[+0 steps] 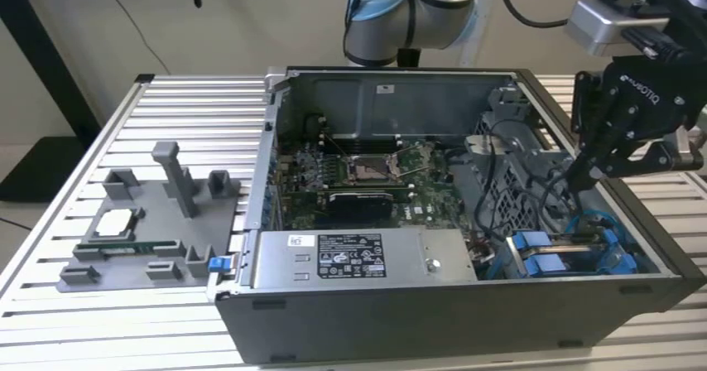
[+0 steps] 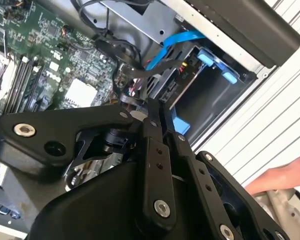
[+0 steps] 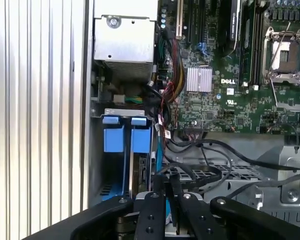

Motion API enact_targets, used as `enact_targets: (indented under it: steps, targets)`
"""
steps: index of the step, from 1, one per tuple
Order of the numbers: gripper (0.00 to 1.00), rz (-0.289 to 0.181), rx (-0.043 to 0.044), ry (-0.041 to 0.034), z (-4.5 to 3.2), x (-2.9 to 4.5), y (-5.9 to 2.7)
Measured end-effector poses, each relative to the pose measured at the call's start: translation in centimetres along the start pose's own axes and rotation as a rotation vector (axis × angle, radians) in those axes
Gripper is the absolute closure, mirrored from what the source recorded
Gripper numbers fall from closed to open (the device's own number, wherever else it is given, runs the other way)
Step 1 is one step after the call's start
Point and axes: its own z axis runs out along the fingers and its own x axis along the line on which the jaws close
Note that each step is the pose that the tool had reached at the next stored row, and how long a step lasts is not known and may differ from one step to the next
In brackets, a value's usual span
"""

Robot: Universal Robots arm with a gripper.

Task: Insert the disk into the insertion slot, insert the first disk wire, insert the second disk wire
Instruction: 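Insert the second disk wire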

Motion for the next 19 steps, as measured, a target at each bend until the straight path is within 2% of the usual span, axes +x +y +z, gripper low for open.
enact_targets:
  steps: [5,12,15,17,19]
  targets:
    - [1.0,-0.009,0.0065,-0.0002,0.0,0.43,0.87]
    - [1.0,-0.011,0.0092,-0.0017,-0.03,1.63,1.2]
    - [1.0,-0.011,0.013,-0.0026,-0.04,2.25,1.45]
    - [1.0,-0.011,0.0198,-0.0038,-0.02,2.66,1.7]
    - [1.0,-0.012,0.0345,-0.0062,0.1,2.9,2.0]
